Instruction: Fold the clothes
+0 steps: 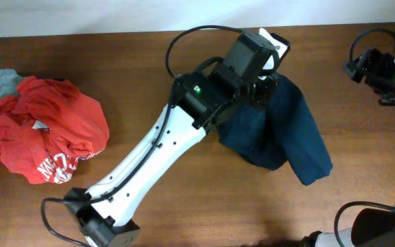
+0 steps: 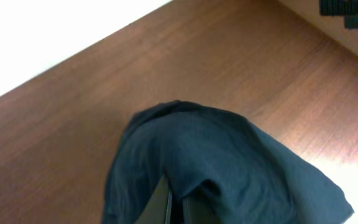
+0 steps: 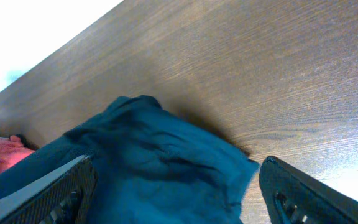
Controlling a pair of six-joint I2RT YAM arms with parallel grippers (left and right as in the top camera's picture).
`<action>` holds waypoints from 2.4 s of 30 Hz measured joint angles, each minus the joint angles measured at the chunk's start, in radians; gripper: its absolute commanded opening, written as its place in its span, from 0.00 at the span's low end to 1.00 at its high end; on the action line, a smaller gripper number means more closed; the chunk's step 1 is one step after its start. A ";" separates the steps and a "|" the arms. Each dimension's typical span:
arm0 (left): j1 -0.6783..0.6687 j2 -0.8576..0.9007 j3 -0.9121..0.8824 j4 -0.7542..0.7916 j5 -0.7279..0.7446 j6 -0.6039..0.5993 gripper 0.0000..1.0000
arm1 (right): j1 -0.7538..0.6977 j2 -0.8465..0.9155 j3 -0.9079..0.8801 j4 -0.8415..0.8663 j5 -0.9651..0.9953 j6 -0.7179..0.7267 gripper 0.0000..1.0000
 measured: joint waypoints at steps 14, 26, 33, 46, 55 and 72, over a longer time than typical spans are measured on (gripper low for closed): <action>0.196 0.084 0.002 -0.060 -0.146 -0.015 0.84 | 0.000 0.000 0.000 -0.060 0.000 -0.013 0.88; 0.376 0.027 0.002 -0.289 -0.178 0.014 0.99 | 0.267 0.000 -0.008 -0.204 0.083 -0.111 1.00; 0.611 0.021 0.002 -0.306 -0.082 0.027 0.99 | 0.584 0.001 -0.221 -0.099 0.192 -0.050 0.98; 0.718 0.021 0.002 -0.304 -0.051 0.069 0.99 | 0.999 0.010 -0.689 0.571 0.241 0.521 0.66; 0.718 0.021 0.002 -0.304 -0.048 0.069 0.99 | 1.046 0.074 -0.770 0.695 0.321 0.727 0.61; 0.718 0.048 0.002 -0.301 -0.048 0.069 0.97 | 1.054 0.217 -0.772 0.845 0.369 0.794 0.04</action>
